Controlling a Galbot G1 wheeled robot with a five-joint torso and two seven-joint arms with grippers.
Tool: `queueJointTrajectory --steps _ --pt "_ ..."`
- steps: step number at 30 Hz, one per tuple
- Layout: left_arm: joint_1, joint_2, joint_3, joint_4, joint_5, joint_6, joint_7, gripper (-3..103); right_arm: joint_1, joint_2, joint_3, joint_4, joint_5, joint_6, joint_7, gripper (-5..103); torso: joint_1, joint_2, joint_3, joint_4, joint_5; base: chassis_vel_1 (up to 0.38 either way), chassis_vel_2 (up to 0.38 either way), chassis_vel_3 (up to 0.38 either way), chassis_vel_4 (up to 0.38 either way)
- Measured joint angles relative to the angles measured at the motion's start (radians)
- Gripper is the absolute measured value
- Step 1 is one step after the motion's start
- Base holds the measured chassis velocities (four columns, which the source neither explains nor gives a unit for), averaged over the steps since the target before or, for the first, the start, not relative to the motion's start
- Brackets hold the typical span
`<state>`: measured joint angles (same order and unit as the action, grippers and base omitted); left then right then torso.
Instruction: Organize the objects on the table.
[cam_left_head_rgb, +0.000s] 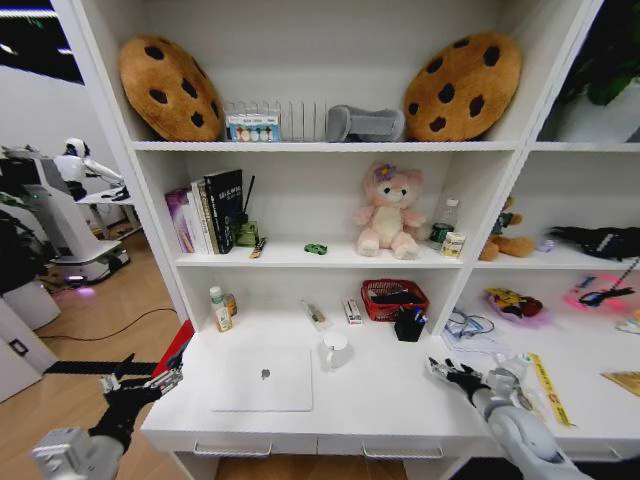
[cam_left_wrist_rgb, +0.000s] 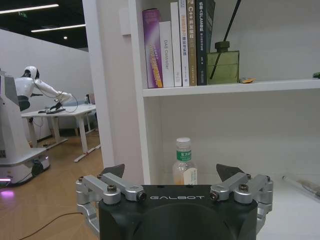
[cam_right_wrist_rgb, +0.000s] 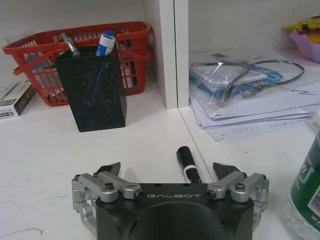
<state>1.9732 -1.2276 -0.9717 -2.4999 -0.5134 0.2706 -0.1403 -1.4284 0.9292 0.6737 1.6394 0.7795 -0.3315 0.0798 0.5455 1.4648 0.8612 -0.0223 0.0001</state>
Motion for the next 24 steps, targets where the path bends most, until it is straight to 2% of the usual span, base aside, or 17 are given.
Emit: queueJointTrajectory --steps 7,9,10,12,13,15,16,18,19,22,23,24 --pt "0.000 0.000 0.000 0.000 0.000 0.000 0.000 100 0.008 0.004 -0.007 -0.001 0.012 -0.003 0.000 100 0.000 0.000 0.000 0.0000 -0.0004 0.000 0.000 0.000 0.000" --pt "0.000 0.000 0.000 0.000 0.000 0.000 0.000 100 0.014 0.005 -0.009 -0.006 0.014 -0.003 0.003 93 0.000 0.000 0.000 -0.0003 -0.0005 0.000 0.000 0.000 0.000" --pt "0.000 0.000 0.000 0.000 0.000 0.000 0.000 100 0.014 0.005 -0.009 -0.006 0.014 -0.003 0.003 93 0.000 0.000 0.000 -0.0003 -0.0005 0.000 0.000 0.000 0.000" --pt "0.000 0.000 0.000 0.000 0.000 0.000 0.000 100 0.019 0.006 -0.010 -0.010 0.015 -0.006 0.007 83 0.000 0.000 0.000 -0.0003 -0.0006 0.000 0.000 0.000 0.000" --pt "0.000 0.000 0.000 0.000 0.000 0.000 0.000 100 0.019 0.006 -0.010 -0.010 0.015 -0.006 0.007 83 0.000 0.000 0.000 -0.0003 -0.0006 0.000 0.000 0.000 0.000" --pt "0.000 0.000 0.000 0.000 0.000 0.000 0.000 100 0.018 0.008 -0.008 -0.015 0.013 -0.011 0.007 71 0.000 0.000 0.000 0.0005 -0.0007 0.000 0.000 0.000 0.000" --pt "0.000 0.000 0.000 0.000 0.000 0.000 0.000 100 0.018 0.008 -0.008 -0.015 0.013 -0.011 0.007 71 0.000 0.000 0.000 0.0005 -0.0007 0.000 0.000 0.000 0.000" --pt "0.000 0.000 0.000 0.000 0.000 0.000 0.000 100 0.015 0.010 -0.007 -0.017 0.012 -0.011 0.007 61 0.000 0.000 0.000 0.0001 -0.0008 0.000 0.000 0.000 0.000" --pt "0.000 0.000 0.000 0.000 0.000 0.000 0.000 100 0.015 0.010 -0.007 -0.017 0.012 -0.011 0.007 61 0.000 0.000 0.000 0.0001 -0.0008 0.000 0.000 0.000 0.000" --pt "0.000 0.000 0.000 0.000 0.000 0.000 0.000 100 0.014 0.009 -0.005 -0.020 0.015 -0.011 0.007 44 0.000 0.000 0.000 0.0000 -0.0004 0.000 0.000 0.000 0.000" --pt "0.000 0.000 0.000 0.000 0.000 0.000 0.000 100 0.014 0.009 -0.005 -0.020 0.015 -0.011 0.007 44 0.000 0.000 0.000 0.0000 -0.0004 0.000 0.000 0.000 0.000" --pt "0.000 0.000 0.000 0.000 0.000 0.000 0.000 100 0.016 0.008 -0.004 -0.023 0.018 -0.011 0.007 38 0.000 0.000 0.000 0.0000 -0.0003 0.000 0.000 0.000 0.000"
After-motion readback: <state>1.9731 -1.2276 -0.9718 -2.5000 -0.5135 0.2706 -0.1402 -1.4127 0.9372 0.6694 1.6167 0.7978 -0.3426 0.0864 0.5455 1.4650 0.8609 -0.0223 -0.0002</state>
